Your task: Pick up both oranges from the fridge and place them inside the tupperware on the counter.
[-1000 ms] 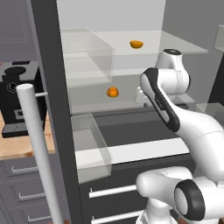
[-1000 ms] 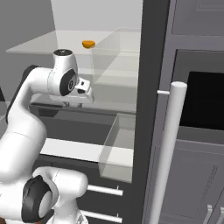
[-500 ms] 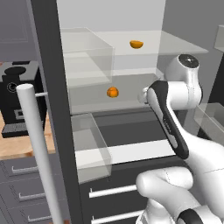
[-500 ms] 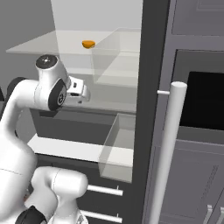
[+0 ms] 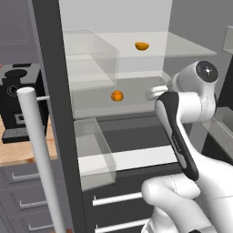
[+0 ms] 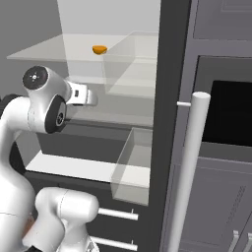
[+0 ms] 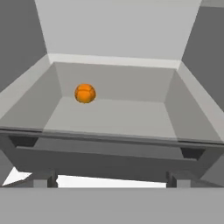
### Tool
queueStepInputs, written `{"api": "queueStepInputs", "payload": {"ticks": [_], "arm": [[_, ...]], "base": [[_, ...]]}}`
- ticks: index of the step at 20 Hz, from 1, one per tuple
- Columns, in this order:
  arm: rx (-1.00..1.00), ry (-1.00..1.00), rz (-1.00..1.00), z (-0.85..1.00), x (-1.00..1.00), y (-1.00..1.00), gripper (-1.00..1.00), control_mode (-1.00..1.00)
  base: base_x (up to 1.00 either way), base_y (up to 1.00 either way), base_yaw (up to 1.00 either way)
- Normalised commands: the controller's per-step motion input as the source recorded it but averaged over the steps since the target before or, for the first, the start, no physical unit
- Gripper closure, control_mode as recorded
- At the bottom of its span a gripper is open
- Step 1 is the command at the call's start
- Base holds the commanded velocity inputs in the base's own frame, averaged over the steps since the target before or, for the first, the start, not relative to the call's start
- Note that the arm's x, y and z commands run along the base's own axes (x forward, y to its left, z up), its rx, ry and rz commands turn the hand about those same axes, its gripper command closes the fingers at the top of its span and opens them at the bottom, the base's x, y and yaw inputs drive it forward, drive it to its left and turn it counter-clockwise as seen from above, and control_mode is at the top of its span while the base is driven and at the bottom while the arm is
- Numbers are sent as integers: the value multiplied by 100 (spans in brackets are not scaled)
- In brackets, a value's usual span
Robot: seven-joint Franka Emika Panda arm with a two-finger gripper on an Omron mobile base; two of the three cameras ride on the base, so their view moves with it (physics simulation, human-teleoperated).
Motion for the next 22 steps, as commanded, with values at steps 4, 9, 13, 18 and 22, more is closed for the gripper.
{"api": "queueStepInputs", "payload": {"ticks": [4,9,13,18,22], "arm": [[0,0,-12,65,0,0,-100,-100],[0,0,-11,54,0,0,-100,-100],[2,-4,-3,38,0,0,-100,-100],[5,-5,0,29,1,0,-100,-100],[7,-5,0,24,23,0,-100,-100]], "base": [[0,0,0],[0,0,0],[0,0,0],[0,0,0],[0,0,0]]}}
